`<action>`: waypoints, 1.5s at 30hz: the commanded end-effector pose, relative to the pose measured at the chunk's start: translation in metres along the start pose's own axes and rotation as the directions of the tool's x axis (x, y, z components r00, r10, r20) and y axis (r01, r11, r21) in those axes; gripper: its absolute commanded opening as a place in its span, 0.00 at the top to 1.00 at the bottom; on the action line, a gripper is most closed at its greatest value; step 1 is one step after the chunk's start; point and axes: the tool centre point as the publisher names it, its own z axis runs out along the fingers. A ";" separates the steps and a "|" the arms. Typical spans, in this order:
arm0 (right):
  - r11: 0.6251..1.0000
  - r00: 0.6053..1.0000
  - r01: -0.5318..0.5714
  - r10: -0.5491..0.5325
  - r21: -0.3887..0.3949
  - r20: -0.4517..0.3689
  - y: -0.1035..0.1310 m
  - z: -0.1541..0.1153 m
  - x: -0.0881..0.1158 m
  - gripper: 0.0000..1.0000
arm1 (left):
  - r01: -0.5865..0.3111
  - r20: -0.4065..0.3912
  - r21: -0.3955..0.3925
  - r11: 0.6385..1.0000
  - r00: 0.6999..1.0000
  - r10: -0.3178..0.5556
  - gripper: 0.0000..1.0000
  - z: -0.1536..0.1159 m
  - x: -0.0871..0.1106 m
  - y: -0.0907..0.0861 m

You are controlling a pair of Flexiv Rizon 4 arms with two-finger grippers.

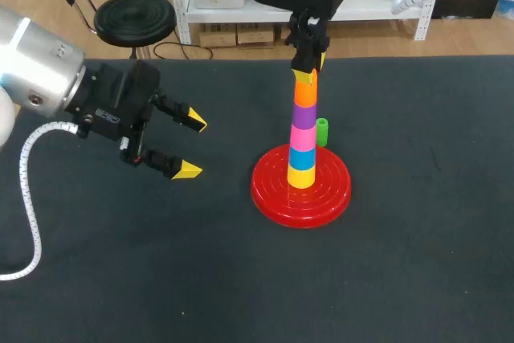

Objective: Pick up and stack the cylinders on the red base in this order: pink,purple,orange,green

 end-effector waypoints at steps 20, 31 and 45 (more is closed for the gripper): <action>0.997 0.993 -0.059 0.054 0.044 0.104 -0.013 -0.018 0.007 0.00 | -0.002 0.002 -0.002 1.000 1.000 0.002 0.00 0.001 0.001 0.000; 0.976 0.961 -0.211 0.198 0.050 0.191 -0.061 -0.031 0.030 0.00 | -0.002 0.002 -0.002 1.000 1.000 0.002 0.00 0.001 0.001 0.000; 0.958 0.943 -0.288 0.287 -0.019 0.168 -0.130 0.016 0.014 0.00 | -0.002 0.002 -0.002 1.000 1.000 0.002 0.00 0.001 0.001 0.000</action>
